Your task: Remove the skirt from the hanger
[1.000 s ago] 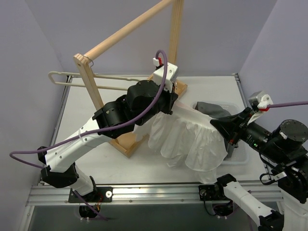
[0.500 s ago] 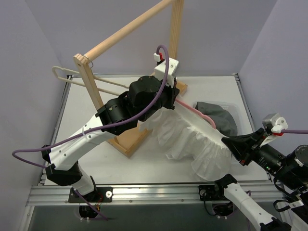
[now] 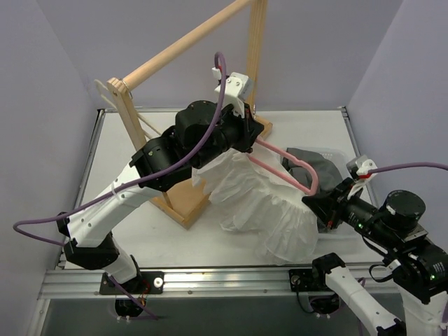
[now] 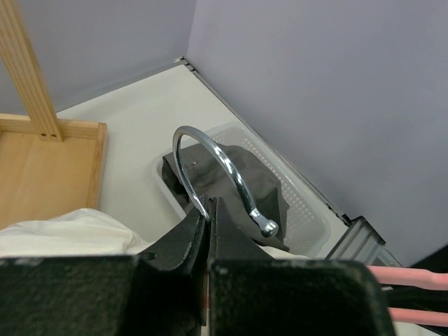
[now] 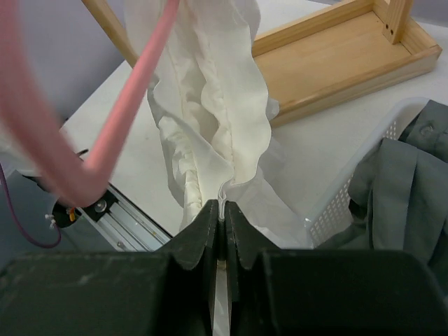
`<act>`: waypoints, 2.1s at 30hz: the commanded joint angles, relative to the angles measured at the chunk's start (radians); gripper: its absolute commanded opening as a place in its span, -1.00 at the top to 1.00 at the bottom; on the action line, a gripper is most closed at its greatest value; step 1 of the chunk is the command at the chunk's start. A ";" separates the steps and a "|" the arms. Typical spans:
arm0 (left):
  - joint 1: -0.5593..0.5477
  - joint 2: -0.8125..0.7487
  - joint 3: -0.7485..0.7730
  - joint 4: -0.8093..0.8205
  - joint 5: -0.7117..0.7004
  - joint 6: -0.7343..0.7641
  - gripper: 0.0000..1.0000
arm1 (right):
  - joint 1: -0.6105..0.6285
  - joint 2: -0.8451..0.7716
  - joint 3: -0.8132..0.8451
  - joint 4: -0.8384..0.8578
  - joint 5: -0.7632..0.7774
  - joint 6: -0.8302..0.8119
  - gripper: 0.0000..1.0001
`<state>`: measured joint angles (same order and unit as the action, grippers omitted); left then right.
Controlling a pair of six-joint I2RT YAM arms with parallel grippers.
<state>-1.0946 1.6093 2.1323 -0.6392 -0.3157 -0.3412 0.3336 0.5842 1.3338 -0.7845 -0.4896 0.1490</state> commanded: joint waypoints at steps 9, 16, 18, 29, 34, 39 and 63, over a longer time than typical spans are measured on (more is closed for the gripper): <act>0.012 -0.230 -0.185 0.310 0.294 -0.197 0.95 | -0.004 0.104 -0.177 0.463 -0.078 0.168 1.00; 0.004 -0.236 -0.255 0.403 0.406 -0.309 0.95 | 0.005 0.304 -0.179 0.744 -0.132 0.250 1.00; 0.004 -0.226 -0.253 0.414 0.429 -0.324 0.95 | 0.024 0.373 -0.145 0.826 -0.144 0.276 1.00; -0.008 -0.184 -0.222 0.437 0.492 -0.357 0.95 | 0.105 0.683 0.033 0.938 -0.038 0.270 1.00; -0.016 -0.193 -0.219 0.432 0.492 -0.358 0.95 | 0.104 0.859 0.128 0.939 0.038 0.259 1.00; -0.022 -0.201 -0.204 0.420 0.504 -0.366 0.95 | 0.097 0.962 0.208 0.923 0.105 0.225 1.00; -0.045 -0.247 -0.106 0.411 0.572 -0.414 0.95 | -0.079 1.109 0.472 0.794 0.080 0.146 1.00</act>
<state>-1.1145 1.3903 1.9503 -0.2874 0.1783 -0.7052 0.2420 1.6421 1.7950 -0.0261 -0.4255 0.3092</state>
